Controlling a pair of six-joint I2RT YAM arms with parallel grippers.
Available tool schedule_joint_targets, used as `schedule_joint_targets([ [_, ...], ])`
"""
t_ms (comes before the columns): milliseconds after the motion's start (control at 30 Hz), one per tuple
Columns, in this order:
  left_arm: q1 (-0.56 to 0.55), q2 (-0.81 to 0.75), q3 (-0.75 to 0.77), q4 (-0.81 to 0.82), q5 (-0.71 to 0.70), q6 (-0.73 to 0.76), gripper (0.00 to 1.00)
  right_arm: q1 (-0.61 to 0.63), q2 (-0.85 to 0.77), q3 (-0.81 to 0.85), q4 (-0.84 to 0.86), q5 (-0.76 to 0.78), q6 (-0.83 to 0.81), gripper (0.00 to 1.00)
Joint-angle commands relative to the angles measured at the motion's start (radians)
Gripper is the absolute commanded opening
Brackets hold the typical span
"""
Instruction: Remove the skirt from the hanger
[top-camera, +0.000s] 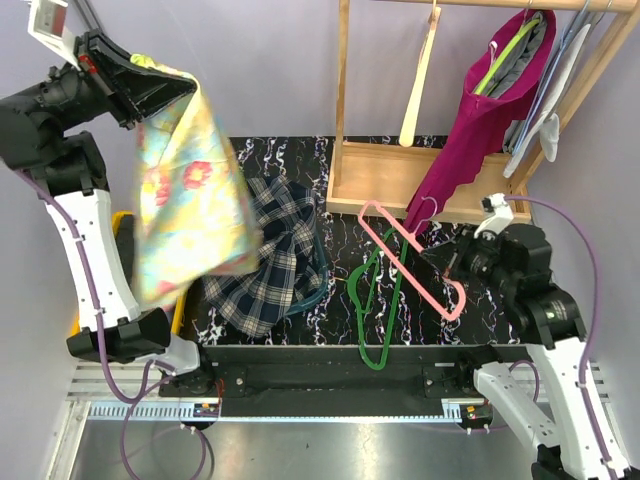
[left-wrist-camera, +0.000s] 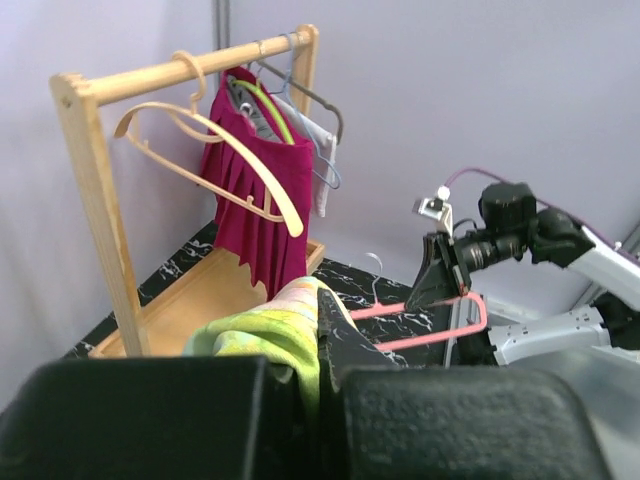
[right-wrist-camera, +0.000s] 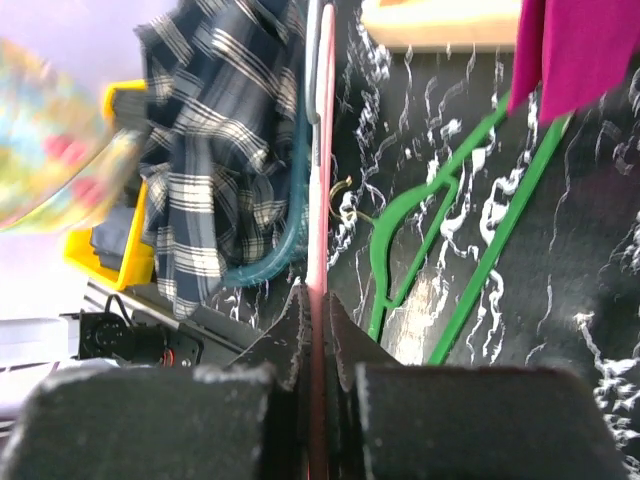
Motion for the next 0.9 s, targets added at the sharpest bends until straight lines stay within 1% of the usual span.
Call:
schedule_joint_targets([
  [0,-0.049,-0.06,-0.085,-0.129,-0.094,0.24,0.0,-0.001,0.024,-0.09,0.165,-0.04,0.068,0.0],
  [33,-0.058,-0.064,-0.11,-0.182,-0.094,0.274,0.0,-0.001,0.03,-0.103,0.174,-0.04,0.074,0.0],
  [67,-0.069,-0.077,-0.135,-0.194,-0.089,0.324,0.0,-0.001,0.045,-0.123,0.185,-0.04,0.074,0.0],
  [100,-0.087,-0.087,-0.203,-0.235,-0.091,0.354,0.0,-0.003,0.054,-0.13,0.201,-0.04,0.073,0.0],
  [167,-0.101,-0.122,-0.269,-0.317,-0.095,0.499,0.0,-0.001,0.082,-0.146,0.214,-0.041,0.074,0.0],
  [200,-0.116,-0.135,-0.305,-0.449,-0.098,0.574,0.0,-0.001,0.094,-0.152,0.229,-0.046,0.076,0.0],
  [233,-0.123,-0.149,-0.366,-0.515,-0.104,0.722,0.0,-0.003,0.105,-0.157,0.238,-0.057,0.082,0.0],
  [267,-0.132,-0.169,-0.406,-0.574,-0.117,0.787,0.0,0.0,0.128,-0.166,0.248,-0.066,0.09,0.0],
  [300,-0.135,-0.178,-0.438,-0.665,-0.126,0.846,0.0,-0.001,0.139,-0.172,0.281,-0.077,0.096,0.0],
  [333,-0.135,-0.189,-0.502,-0.704,-0.135,0.939,0.0,0.002,0.148,-0.183,0.292,-0.09,0.112,0.0],
  [367,-0.142,-0.192,-0.53,-0.736,-0.149,0.978,0.0,0.003,0.171,-0.184,0.307,-0.094,0.116,0.0],
  [400,-0.149,-0.195,-0.552,-0.819,-0.158,1.025,0.0,0.005,0.183,-0.186,0.31,-0.095,0.117,0.0],
  [433,-0.156,-0.199,-0.591,-0.87,-0.178,1.14,0.0,0.006,0.198,-0.18,0.307,-0.095,0.114,0.0],
  [500,-0.187,-0.206,-0.642,-0.975,-0.227,1.229,0.0,0.014,0.237,-0.173,0.285,-0.084,0.099,0.0],
  [533,-0.204,-0.213,-0.664,-1.022,-0.252,1.356,0.0,0.017,0.25,-0.16,0.265,-0.078,0.091,0.0],
  [567,-0.248,-0.216,-0.705,-1.065,-0.326,1.424,0.0,0.025,0.281,-0.154,0.228,-0.071,0.084,0.0],
  [600,-0.268,-0.222,-0.73,-1.124,-0.371,1.488,0.0,0.028,0.296,-0.147,0.205,-0.043,0.065,0.0],
  [633,-0.276,-0.232,-0.751,-1.142,-0.416,1.586,0.0,0.034,0.312,-0.132,0.182,-0.023,0.056,0.0],
  [667,-0.326,-0.235,-0.794,-1.151,-0.503,1.622,0.0,0.039,0.341,-0.124,0.139,-0.005,0.048,0.0],
  [700,-0.342,-0.236,-0.805,-1.18,-0.538,1.66,0.0,0.048,0.352,-0.12,0.12,0.035,0.036,0.02],
  [733,-0.357,-0.238,-0.817,-1.195,-0.575,1.741,0.0,0.055,0.373,-0.108,0.101,0.063,0.033,0.03],
  [767,-0.389,-0.238,-0.834,-1.22,-0.662,1.776,0.0,0.059,0.381,-0.098,0.062,0.084,0.031,0.08],
  [800,-0.406,-0.244,-0.846,-1.234,-0.704,1.847,0.0,0.065,0.392,-0.091,0.042,0.125,0.027,0.19],
  [833,-0.44,-0.247,-0.859,-1.241,-0.794,1.88,0.0,0.069,0.402,-0.072,0.024,0.145,0.022,0.27],
  [867,-0.461,-0.252,-0.871,-1.254,-0.848,1.915,0.0,0.069,0.406,-0.063,-0.007,0.165,0.022,0.35],
])
